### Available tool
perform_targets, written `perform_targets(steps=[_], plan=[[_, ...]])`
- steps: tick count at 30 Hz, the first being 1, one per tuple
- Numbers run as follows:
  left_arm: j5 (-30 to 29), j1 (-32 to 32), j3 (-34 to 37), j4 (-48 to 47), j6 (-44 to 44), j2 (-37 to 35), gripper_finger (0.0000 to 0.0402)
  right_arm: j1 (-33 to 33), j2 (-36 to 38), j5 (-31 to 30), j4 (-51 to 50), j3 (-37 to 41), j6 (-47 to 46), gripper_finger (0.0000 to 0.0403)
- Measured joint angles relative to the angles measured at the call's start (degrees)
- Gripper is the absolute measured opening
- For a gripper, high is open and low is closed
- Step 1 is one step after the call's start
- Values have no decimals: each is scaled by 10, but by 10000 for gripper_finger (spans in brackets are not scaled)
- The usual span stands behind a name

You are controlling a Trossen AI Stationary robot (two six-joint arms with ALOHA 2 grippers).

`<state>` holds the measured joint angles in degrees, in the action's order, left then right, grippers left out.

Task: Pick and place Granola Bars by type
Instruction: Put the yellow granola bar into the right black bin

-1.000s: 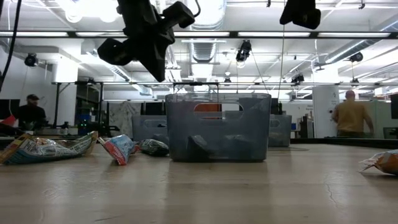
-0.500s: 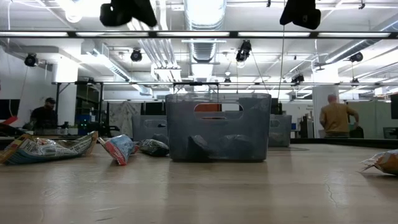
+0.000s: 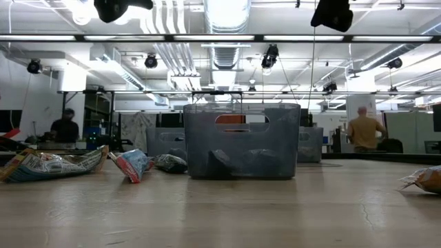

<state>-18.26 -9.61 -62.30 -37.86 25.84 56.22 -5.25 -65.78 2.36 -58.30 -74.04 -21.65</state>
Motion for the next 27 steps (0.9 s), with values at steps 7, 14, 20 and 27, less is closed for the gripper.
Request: perform_targets(steps=[7,14,20,27], plan=[[9,11,100,132,-34,-58,0,0,1,22,6,1,63,9],[19,39,120,139,-46,-79,0,-1,1,22,8,12,101,9],[54,69,120,139,-62,-81,0,-3,14,22,35,41,114,9],[64,86,120,139,-62,-81,0,-17,70,22,71,87,97,9]])
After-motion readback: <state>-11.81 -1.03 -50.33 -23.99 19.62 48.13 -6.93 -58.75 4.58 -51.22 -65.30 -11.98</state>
